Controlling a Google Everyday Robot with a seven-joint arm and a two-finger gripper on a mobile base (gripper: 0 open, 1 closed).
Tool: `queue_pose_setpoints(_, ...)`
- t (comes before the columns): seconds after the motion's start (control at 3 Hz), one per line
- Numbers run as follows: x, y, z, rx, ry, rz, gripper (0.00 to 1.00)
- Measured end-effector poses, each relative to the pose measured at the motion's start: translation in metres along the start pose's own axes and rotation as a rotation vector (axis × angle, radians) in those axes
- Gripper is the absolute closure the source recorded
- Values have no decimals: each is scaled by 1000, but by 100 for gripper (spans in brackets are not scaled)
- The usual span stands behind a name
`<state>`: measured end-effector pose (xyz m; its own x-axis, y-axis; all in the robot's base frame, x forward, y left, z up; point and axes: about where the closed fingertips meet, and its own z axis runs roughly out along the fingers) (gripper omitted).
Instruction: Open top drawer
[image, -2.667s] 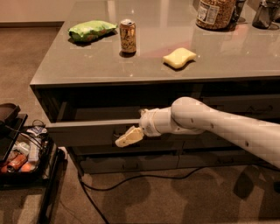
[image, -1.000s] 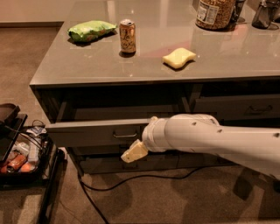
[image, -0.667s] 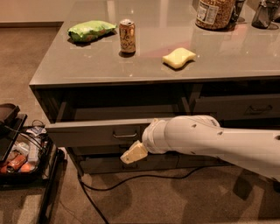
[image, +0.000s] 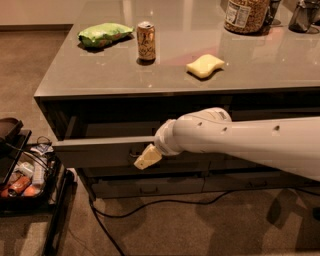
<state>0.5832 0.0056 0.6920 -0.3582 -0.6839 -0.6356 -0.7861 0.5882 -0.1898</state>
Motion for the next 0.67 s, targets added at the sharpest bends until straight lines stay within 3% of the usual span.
queue_pose_setpoints(0.67, 4, 9, 2, -29, 35, -16, 0)
